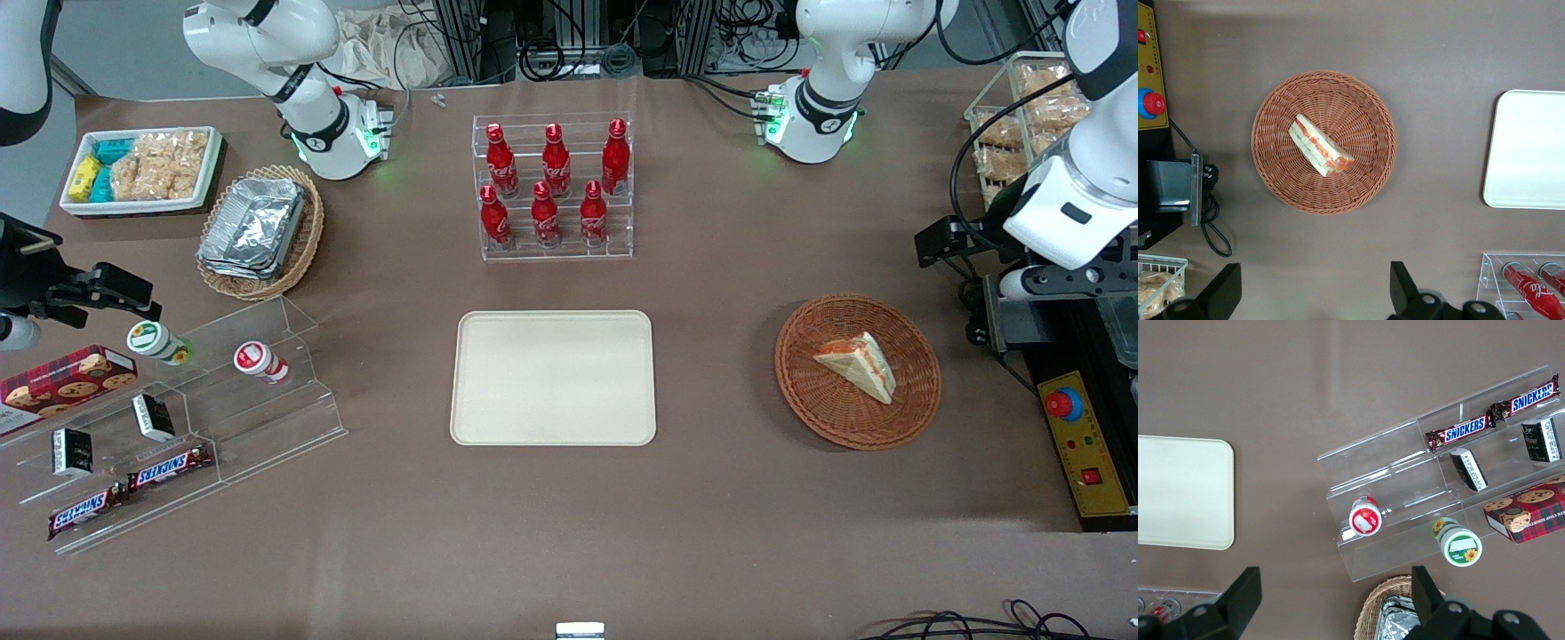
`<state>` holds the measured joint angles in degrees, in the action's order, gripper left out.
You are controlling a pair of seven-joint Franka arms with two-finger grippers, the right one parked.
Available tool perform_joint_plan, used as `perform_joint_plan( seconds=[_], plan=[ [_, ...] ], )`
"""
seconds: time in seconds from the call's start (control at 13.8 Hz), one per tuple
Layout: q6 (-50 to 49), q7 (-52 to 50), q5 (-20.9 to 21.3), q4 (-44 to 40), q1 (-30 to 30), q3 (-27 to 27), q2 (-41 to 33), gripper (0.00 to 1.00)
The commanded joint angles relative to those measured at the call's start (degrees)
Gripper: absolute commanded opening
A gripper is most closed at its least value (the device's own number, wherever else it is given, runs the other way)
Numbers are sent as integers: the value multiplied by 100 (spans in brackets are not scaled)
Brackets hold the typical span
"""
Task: Place sandwich from basket to tray
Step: 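Move the left gripper over the wrapped sandwich in the wicker basket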
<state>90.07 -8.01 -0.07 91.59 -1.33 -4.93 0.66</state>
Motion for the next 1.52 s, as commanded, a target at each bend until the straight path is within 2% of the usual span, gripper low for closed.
perform_joint_plan(
  seconds=[0.0,0.44,0.8,1.31,1.45],
  plan=[
    [-260,-165,-11,-55,10,-34,-22,100],
    [-305,-403,-19,-45,98,-8,83,100],
    [-174,-1861,95,121,89,-8,390,100],
    [1398,-3881,104,1509,72,-8,434,100],
    [1819,-4076,112,1869,72,-8,478,100]
  ],
)
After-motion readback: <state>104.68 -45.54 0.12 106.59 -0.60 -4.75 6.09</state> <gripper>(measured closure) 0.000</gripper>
